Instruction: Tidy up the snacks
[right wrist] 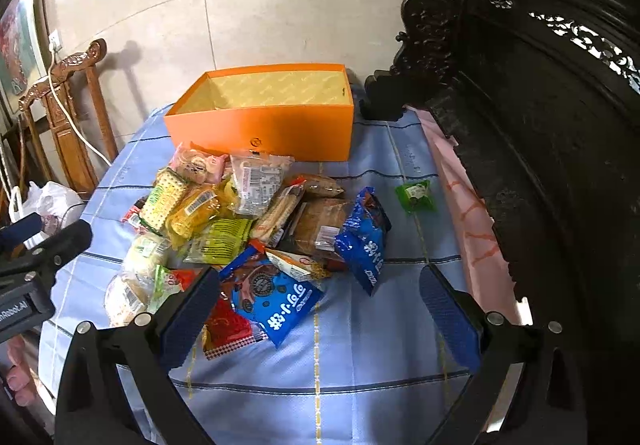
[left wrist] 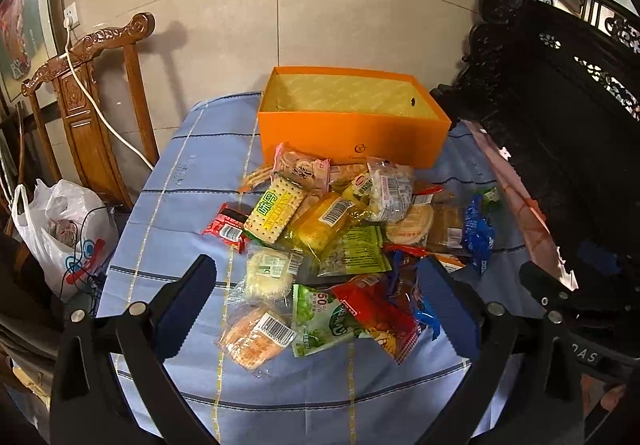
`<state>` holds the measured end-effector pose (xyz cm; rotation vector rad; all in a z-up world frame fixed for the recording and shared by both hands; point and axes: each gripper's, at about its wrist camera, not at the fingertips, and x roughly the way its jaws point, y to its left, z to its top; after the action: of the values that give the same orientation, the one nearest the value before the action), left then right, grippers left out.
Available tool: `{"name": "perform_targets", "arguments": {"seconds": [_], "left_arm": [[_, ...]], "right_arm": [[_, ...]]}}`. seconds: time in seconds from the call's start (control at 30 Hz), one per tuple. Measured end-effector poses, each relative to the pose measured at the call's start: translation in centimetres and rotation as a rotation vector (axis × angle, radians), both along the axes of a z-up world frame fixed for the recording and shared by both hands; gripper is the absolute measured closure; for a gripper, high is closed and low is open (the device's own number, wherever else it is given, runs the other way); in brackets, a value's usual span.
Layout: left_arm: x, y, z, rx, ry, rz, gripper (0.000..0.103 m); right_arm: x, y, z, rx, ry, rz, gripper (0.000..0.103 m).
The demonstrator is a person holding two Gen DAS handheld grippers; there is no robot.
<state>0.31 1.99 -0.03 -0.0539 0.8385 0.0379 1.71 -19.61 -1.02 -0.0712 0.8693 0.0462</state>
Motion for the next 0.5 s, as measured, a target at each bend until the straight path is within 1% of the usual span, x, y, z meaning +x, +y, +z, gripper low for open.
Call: {"name": "perform_targets", "arguments": {"seconds": [0.17,0.27,0.43,0.5], "left_arm": [[0.09,0.39,0.21,-0.031,-0.017,0.008,0.004],[0.2,0.42,0.04,-0.015,-0.011,0.011,0.004],[0.43,0.55,-0.15,0.002,-0.012,0.012,0.004],[0.58,0.54,-0.2,0.011,-0.007,0.011,0.004]], "right_arm": [[0.42,-0.34,0.06,-0.002,0.0,-0.02,0.004],[0.49,-0.24,0.08,-0.024,0.002,-0.028,0.004],[0.63,-0.14,0.13,-0.023,0.001,-0.027,0.004],[0.74,0.12,0.01,-0.042,0.005,-0.024,0.004]]}}
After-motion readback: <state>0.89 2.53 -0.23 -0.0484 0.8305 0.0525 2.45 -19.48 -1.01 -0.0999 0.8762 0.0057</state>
